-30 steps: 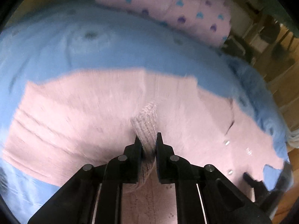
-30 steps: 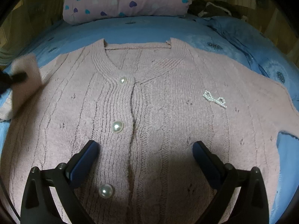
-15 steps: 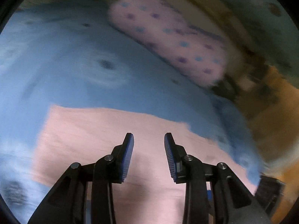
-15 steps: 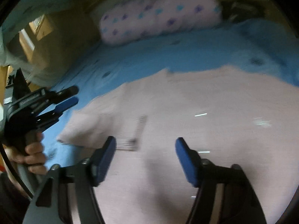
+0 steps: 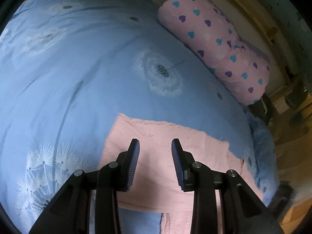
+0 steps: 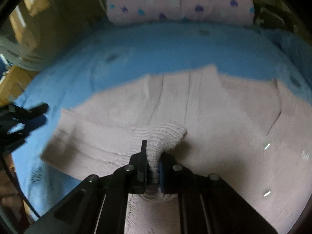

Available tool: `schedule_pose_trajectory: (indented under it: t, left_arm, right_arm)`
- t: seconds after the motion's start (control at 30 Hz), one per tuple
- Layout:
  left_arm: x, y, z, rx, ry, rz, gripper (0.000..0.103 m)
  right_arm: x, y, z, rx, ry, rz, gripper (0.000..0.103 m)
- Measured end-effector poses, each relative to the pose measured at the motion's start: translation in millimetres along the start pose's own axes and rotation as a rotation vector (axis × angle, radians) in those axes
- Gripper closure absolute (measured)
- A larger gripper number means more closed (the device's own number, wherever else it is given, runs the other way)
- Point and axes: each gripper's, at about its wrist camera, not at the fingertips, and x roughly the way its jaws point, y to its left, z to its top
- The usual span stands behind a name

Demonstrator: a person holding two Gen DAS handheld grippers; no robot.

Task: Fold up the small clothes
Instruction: 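Grasp the other sleeve cuff with the right tool and fold it across the back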

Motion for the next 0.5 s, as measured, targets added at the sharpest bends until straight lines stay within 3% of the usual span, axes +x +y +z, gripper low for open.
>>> schedule_pose_trajectory:
  t: [0.27, 0.5]
  left_arm:
    - [19, -30, -12, 0.114, 0.044, 0.024, 0.090]
    - [65, -63, -42, 0.180, 0.166, 0.036, 0.090]
  right_arm:
    - [-92, -82, 37, -0.002, -0.149, -0.074, 0.094]
    - [-108, -186, 15, 0.109, -0.126, -0.125, 0.094]
